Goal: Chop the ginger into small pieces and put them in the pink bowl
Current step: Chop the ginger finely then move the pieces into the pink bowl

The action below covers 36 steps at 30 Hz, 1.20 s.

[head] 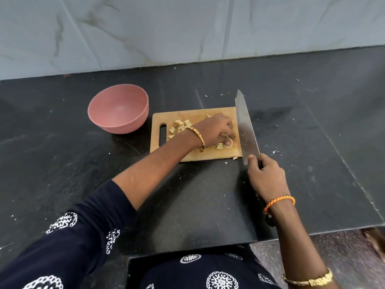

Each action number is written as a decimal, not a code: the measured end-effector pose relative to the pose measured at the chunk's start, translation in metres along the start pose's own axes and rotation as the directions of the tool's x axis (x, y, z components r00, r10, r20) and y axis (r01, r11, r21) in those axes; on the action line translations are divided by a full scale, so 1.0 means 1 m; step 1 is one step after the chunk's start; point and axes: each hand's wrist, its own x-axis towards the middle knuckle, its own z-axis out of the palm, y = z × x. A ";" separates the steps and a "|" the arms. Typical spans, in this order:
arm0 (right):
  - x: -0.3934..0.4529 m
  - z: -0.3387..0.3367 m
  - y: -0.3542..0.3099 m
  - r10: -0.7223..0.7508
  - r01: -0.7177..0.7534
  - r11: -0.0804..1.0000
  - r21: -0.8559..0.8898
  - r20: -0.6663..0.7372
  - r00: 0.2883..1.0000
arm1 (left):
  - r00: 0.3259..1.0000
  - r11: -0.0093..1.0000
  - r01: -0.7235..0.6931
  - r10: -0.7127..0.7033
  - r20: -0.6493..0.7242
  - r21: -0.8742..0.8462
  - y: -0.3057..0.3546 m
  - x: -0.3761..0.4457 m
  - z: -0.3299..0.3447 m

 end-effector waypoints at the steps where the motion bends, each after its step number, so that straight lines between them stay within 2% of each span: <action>1: -0.001 0.000 0.000 -0.001 0.001 1.000 0.002 0.000 1.000 | 1.000 1.000 0.012 -0.012 -0.009 -0.005 0.000 -0.001 0.000; 5: -0.003 0.001 -0.001 -0.015 0.015 1.000 0.005 0.018 1.000 | 0.987 0.992 0.127 -0.126 -0.096 0.006 0.001 -0.005 0.002; 8: -0.006 0.003 -0.001 -0.031 0.031 0.999 0.008 0.035 0.999 | 0.939 0.970 0.244 -0.238 -0.248 -0.009 0.004 -0.015 0.008; 10: -0.007 0.006 -0.001 -0.045 0.045 0.999 -0.002 0.054 0.998 | 0.870 0.936 0.342 -0.347 -0.352 -0.078 0.004 -0.023 0.010; 13: -0.008 0.012 -0.004 -0.051 0.053 0.999 -0.014 0.097 0.994 | 0.721 0.844 0.487 -0.534 -0.442 -0.225 0.000 -0.031 0.010; 15: -0.007 0.015 -0.006 -0.050 0.054 0.998 -0.033 0.125 0.991 | 0.680 0.813 0.528 -0.579 -0.451 -0.247 0.000 -0.034 0.011; 22: -0.001 0.017 -0.011 -0.069 0.083 0.992 -0.099 0.142 0.987 | 0.720 0.815 0.558 -0.569 -0.398 -0.157 0.009 -0.046 0.021; 28: 0.007 0.017 -0.019 -0.093 0.118 0.982 -0.151 0.160 0.983 | 0.684 0.794 0.582 -0.595 -0.421 -0.175 0.010 -0.040 0.022; 32: 0.011 0.014 -0.024 -0.136 0.163 0.970 -0.181 0.149 0.979 | 0.685 0.790 0.602 -0.585 -0.435 -0.114 0.011 -0.037 0.023; 36: 0.014 0.015 -0.029 -0.145 0.179 0.954 -0.242 0.152 0.978 | 0.712 0.801 0.599 -0.531 -0.459 0.001 0.013 -0.035 0.024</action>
